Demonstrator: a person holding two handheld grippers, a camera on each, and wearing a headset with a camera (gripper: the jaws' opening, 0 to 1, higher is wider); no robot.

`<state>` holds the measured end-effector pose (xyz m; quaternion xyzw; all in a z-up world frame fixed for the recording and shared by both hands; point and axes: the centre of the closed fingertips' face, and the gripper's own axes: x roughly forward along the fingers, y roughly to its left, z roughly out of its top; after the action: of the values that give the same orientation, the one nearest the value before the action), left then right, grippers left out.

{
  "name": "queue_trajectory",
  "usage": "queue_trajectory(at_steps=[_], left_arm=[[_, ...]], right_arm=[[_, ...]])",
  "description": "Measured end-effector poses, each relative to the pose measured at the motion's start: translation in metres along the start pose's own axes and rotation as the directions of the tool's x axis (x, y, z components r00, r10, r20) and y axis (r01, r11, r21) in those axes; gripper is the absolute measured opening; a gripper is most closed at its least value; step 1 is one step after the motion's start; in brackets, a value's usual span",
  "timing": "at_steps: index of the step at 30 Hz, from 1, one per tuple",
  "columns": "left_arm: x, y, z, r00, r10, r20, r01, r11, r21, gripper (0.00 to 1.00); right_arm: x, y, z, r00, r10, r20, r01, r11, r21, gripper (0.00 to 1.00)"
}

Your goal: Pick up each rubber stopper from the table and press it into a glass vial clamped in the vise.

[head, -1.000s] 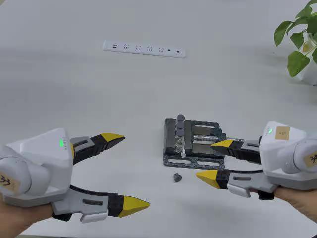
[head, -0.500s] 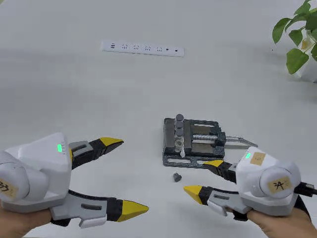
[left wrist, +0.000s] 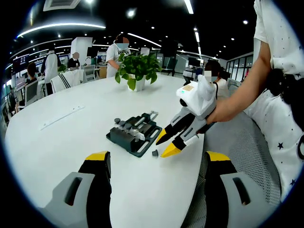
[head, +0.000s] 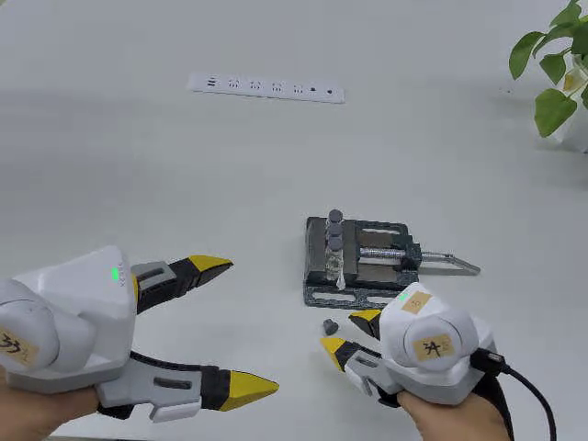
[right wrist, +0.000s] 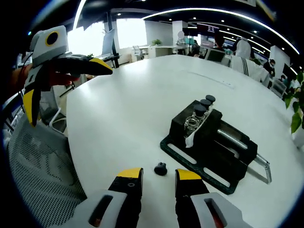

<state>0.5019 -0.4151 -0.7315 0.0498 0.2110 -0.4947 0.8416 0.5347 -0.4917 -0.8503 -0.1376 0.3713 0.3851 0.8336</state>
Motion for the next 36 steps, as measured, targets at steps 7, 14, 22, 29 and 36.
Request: queue_trajectory(at_steps=[7, 14, 22, 29, 36], left_arm=[[0.000, 0.000, 0.000, 1.0000, -0.002, 0.002, 0.002, 1.000, -0.002, 0.80], [0.001, -0.001, 0.001, 1.0000, -0.004, 0.006, 0.004, 1.000, -0.003, 0.80], [0.003, -0.001, 0.001, 1.0000, -0.007, 0.007, 0.007, 1.000, -0.004, 0.79], [0.004, -0.001, 0.000, 0.9999, -0.012, 0.003, 0.012, 1.000, -0.003, 0.79], [0.005, -0.001, 0.003, 0.9998, -0.018, 0.004, 0.018, 1.000, 0.003, 0.77]], right_arm=[[0.006, -0.004, -0.002, 0.9990, -0.039, -0.022, 0.039, 0.999, 0.000, 0.16], [0.010, -0.005, -0.003, 0.9988, -0.036, -0.032, 0.036, 0.999, 0.001, 0.11], [0.009, -0.004, -0.002, 0.9991, -0.027, -0.034, 0.026, 1.000, -0.013, 0.08], [0.008, -0.005, -0.003, 0.9995, 0.001, -0.033, -0.001, 1.000, -0.028, 0.08], [-0.004, -0.008, 0.001, 0.9978, 0.067, -0.004, -0.067, 0.995, -0.079, 0.08]])
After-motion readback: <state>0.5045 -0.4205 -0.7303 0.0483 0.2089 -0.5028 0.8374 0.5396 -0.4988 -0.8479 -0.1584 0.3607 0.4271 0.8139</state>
